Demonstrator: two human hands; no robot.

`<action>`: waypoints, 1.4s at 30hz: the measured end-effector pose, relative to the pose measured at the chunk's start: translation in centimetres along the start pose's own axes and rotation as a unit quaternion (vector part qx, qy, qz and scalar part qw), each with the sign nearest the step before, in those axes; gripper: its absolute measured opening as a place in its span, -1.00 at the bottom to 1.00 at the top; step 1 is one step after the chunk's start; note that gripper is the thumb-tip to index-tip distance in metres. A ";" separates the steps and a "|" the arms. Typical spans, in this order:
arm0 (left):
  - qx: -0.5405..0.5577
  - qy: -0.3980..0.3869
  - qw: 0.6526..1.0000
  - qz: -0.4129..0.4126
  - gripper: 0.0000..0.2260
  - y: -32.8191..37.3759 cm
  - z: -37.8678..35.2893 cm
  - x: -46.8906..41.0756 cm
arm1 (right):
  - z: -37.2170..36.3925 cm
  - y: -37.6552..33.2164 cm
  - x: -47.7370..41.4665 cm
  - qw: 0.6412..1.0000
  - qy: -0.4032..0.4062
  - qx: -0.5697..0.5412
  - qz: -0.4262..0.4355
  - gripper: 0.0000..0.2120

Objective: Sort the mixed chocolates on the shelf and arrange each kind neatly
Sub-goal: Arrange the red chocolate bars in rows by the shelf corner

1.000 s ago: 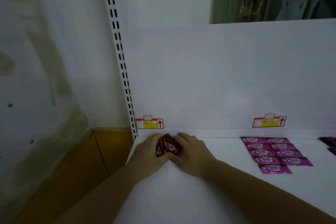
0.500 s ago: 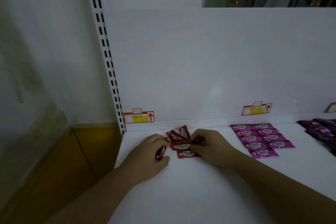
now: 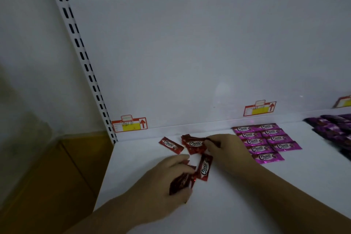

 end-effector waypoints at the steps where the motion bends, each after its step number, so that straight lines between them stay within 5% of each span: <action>1: -0.008 0.028 1.000 0.008 -0.69 -0.8 0.8 -0.6 | 0.1 -0.1 -0.1 1.000 0.011 0.011 0.007 -0.78; 4: -0.028 0.099 0.994 0.037 -0.73 -3.7 3.3 -2.6 | 0.5 -0.6 -0.1 0.999 0.038 0.020 0.029 -0.73; 13: -0.178 0.014 0.978 0.108 -0.52 -7.0 1.9 -1.4 | 1.9 -0.8 0.1 0.993 0.094 -0.053 0.056 -0.84; 17: -0.227 0.050 0.955 0.186 -0.32 -9.1 3.9 1.1 | 0.7 -3.0 0.1 0.997 0.037 -0.041 0.057 -0.87; 22: -0.195 0.077 0.947 0.245 -0.50 -10.7 4.6 2.1 | -2.6 -8.0 -2.5 0.995 -0.020 0.008 0.101 -0.87; 30: -0.171 0.146 0.956 0.189 -0.55 -9.1 5.1 2.6 | -6.4 -9.8 -4.5 0.964 -0.007 0.232 0.130 -0.81; 42: -0.170 0.132 0.955 0.202 -0.58 -9.4 5.0 2.4 | -8.0 -10.1 -4.3 0.962 -0.007 0.195 0.189 -0.78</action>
Point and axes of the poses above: each hand's wrist, its own x-axis away from the middle knuckle, its own z-axis out of the back of the hand, y = z × x, the point moved 8 cm from there along -x, towards the middle knuckle, and after that the axes turned 5 degrees about -z, right-handed, at the moved point
